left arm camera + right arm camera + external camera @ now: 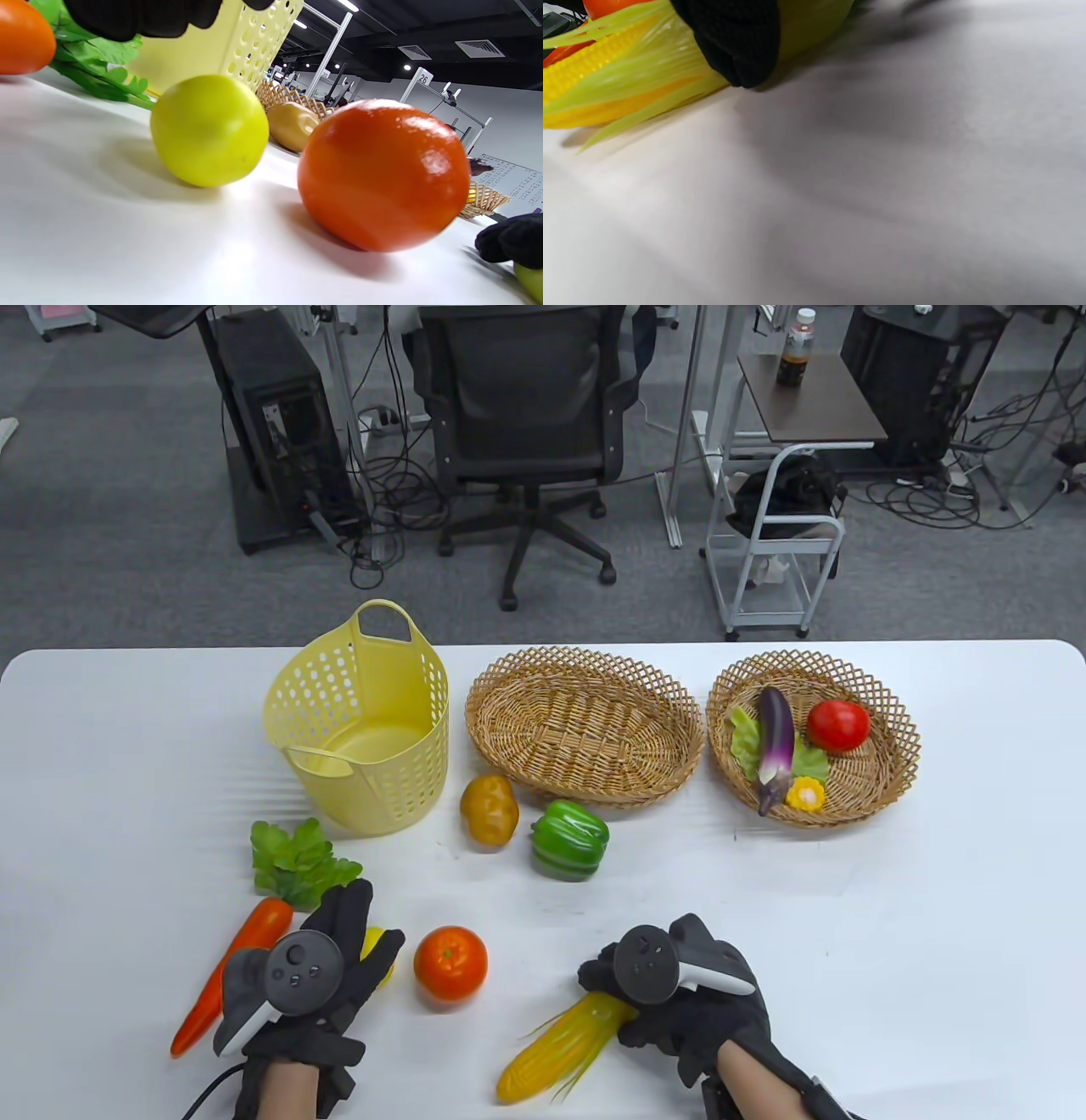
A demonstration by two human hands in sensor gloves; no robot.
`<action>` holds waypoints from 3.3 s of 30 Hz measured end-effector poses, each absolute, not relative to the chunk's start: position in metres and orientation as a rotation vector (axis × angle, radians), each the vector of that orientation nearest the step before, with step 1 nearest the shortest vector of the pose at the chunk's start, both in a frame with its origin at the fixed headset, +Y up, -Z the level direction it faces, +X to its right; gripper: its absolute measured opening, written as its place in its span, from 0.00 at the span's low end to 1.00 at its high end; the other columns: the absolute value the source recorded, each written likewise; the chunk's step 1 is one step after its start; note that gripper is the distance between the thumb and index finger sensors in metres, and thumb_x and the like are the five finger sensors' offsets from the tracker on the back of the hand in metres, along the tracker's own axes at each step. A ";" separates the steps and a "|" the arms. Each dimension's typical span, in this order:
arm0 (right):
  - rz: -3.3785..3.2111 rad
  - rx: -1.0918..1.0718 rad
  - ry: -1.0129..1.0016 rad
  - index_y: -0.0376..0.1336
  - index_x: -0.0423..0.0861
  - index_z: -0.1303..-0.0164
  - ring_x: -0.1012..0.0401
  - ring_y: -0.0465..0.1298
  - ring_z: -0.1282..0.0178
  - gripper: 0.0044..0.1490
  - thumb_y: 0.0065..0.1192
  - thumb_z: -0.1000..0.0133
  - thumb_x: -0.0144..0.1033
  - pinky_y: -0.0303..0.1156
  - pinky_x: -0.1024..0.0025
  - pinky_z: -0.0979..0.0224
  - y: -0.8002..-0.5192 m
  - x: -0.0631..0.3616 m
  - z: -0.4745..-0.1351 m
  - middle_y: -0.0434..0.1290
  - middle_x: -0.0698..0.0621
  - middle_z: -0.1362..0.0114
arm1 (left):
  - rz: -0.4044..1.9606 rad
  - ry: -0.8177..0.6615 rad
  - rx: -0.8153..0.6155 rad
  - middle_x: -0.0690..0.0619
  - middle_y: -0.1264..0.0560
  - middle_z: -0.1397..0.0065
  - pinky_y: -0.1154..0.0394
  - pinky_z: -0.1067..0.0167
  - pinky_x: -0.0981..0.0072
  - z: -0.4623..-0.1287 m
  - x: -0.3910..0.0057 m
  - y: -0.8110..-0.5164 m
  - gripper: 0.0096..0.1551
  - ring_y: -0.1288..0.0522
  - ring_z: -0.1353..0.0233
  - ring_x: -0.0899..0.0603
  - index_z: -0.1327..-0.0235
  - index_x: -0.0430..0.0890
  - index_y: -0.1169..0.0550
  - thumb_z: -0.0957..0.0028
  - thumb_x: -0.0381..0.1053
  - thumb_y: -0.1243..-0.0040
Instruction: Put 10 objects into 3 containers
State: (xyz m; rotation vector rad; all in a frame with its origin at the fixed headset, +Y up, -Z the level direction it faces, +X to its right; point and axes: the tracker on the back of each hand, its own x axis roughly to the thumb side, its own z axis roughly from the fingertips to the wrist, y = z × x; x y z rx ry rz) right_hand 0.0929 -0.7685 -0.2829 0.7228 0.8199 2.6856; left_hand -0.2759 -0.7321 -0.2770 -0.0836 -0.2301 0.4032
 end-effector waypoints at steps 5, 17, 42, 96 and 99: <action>2.649 0.715 0.831 0.41 0.64 0.20 0.46 0.41 0.12 0.53 0.72 0.43 0.36 0.43 0.34 0.16 -0.769 0.096 -0.286 0.43 0.51 0.11 | 0.413 -0.218 -0.091 0.26 0.48 0.15 0.36 0.32 0.28 -0.279 -0.279 -0.734 0.46 0.43 0.19 0.20 0.12 0.37 0.50 0.30 0.67 0.65; 2.680 0.794 0.821 0.41 0.64 0.21 0.48 0.45 0.13 0.54 0.74 0.45 0.34 0.48 0.35 0.16 -0.768 0.097 -0.290 0.46 0.53 0.13 | 0.409 -0.225 -0.072 0.26 0.48 0.15 0.36 0.32 0.28 -0.278 -0.281 -0.731 0.46 0.42 0.19 0.20 0.12 0.37 0.50 0.30 0.67 0.65; 2.586 0.413 -0.046 0.44 0.59 0.21 0.47 0.55 0.18 0.52 0.74 0.47 0.38 0.43 0.36 0.17 -0.688 0.145 -0.364 0.51 0.51 0.15 | 0.406 -0.201 -0.002 0.26 0.48 0.15 0.36 0.32 0.28 -0.272 -0.289 -0.721 0.46 0.43 0.19 0.20 0.12 0.37 0.50 0.31 0.67 0.65; 2.848 -0.049 -0.099 0.49 0.53 0.18 0.45 0.60 0.21 0.43 0.61 0.41 0.50 0.57 0.43 0.19 -0.694 0.097 -0.440 0.56 0.47 0.15 | 0.427 -0.225 0.009 0.26 0.48 0.15 0.36 0.32 0.28 -0.269 -0.286 -0.721 0.46 0.43 0.19 0.20 0.12 0.37 0.50 0.31 0.67 0.65; 2.892 -0.014 -0.119 0.50 0.51 0.18 0.45 0.65 0.26 0.42 0.59 0.41 0.53 0.65 0.49 0.26 -0.694 0.092 -0.433 0.60 0.44 0.18 | 0.433 -0.239 0.013 0.26 0.48 0.15 0.36 0.32 0.28 -0.268 -0.283 -0.720 0.46 0.42 0.19 0.20 0.12 0.37 0.50 0.31 0.67 0.65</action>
